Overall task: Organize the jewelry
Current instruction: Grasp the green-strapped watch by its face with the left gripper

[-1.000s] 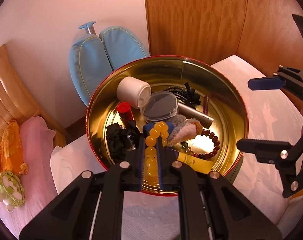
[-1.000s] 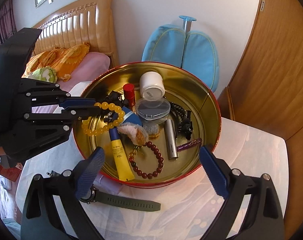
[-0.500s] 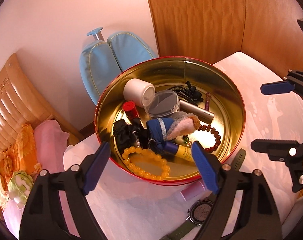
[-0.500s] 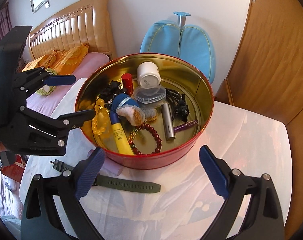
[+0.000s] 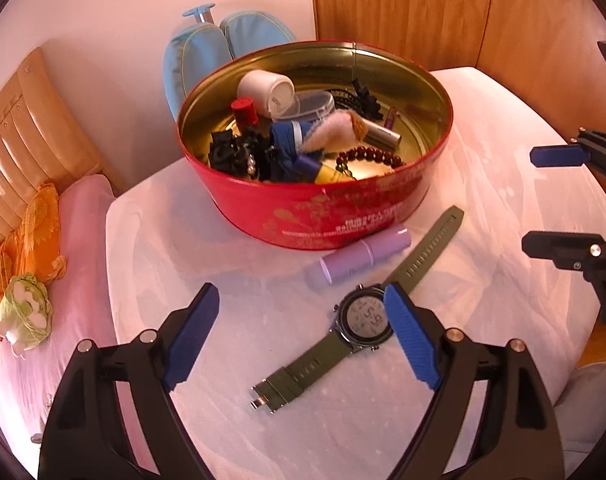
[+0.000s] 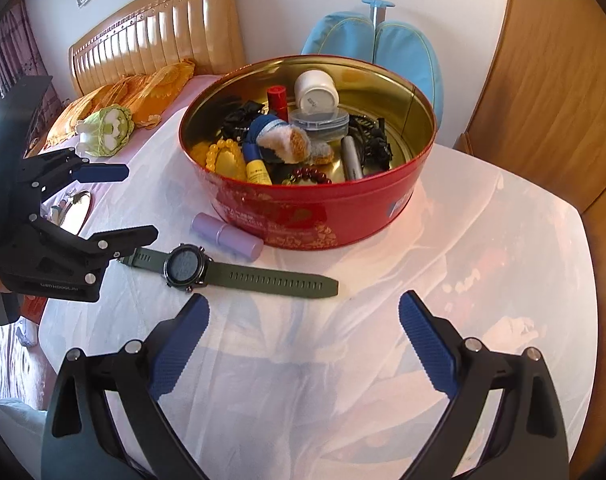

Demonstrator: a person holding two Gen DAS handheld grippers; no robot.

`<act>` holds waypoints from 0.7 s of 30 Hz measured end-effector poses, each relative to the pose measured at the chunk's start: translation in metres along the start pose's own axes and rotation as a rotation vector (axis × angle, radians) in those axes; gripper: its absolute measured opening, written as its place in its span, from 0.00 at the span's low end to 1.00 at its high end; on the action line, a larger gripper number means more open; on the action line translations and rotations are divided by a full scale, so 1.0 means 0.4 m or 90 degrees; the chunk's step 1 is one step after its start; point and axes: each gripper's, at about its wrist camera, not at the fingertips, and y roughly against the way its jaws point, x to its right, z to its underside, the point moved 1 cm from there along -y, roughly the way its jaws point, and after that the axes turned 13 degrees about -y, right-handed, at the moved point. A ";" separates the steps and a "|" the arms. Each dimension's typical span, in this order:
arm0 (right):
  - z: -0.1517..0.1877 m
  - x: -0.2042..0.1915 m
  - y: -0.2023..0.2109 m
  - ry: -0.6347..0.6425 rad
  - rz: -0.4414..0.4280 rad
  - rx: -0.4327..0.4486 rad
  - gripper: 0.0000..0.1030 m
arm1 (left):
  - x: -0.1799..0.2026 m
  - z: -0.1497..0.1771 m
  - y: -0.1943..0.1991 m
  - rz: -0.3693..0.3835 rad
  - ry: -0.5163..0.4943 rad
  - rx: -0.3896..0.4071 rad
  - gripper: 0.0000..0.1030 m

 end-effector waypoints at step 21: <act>0.057 0.043 -0.018 -0.020 0.045 -0.042 0.94 | 0.115 0.034 -0.141 0.097 -0.057 -0.005 0.77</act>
